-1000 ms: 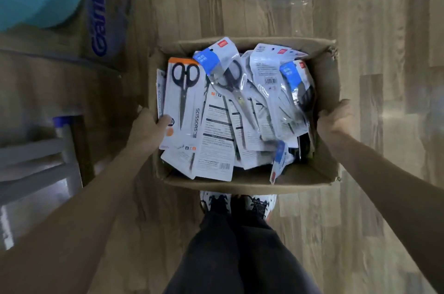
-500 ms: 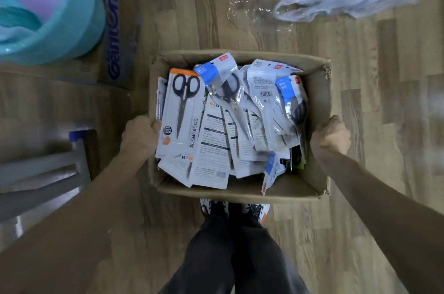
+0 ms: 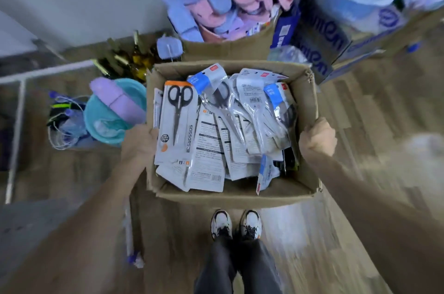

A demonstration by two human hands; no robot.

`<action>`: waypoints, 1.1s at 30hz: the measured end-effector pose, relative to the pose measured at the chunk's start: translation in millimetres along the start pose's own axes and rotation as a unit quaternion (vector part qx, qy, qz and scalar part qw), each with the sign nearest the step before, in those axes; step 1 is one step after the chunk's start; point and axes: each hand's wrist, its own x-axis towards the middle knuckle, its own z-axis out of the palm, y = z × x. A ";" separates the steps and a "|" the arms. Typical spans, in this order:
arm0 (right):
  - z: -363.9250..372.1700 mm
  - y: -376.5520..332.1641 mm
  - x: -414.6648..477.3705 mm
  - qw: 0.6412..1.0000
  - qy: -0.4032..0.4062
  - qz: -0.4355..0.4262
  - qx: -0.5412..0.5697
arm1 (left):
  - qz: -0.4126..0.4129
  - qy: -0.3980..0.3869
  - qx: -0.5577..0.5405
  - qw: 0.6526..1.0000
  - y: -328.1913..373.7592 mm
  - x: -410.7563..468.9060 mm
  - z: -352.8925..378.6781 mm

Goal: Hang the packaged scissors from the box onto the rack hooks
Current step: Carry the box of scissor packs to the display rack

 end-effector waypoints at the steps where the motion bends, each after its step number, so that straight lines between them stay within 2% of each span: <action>1: -29.9 -13.1 -12.6 1.000 0.012 0.001 0.015 | 0.000 0.013 -0.012 1.000 14.1 -15.7 -26.9; 5: -150.2 -58.0 -62.8 0.996 0.058 -0.010 0.061 | -0.013 0.053 -0.073 0.996 64.1 -82.1 -129.2; 8: -229.0 -77.7 -96.4 0.993 0.084 -0.021 0.081 | 0.010 0.085 -0.083 0.993 98.9 -129.0 -191.7; 15: -346.3 -99.2 -150.7 0.980 0.143 -0.026 0.134 | 0.070 0.142 -0.083 0.984 159.1 -194.9 -289.1; 19: -377.1 -89.8 -168.6 0.973 0.164 -0.023 0.161 | 0.087 0.158 -0.103 0.978 182.9 -210.4 -309.8; 25: -409.8 -56.1 -175.7 0.963 0.202 0.038 0.175 | 0.151 0.139 -0.122 0.971 226.1 -237.2 -316.0; 33: -446.7 49.1 -201.4 0.930 0.277 0.146 0.190 | 0.277 0.083 -0.075 0.954 297.5 -280.5 -264.0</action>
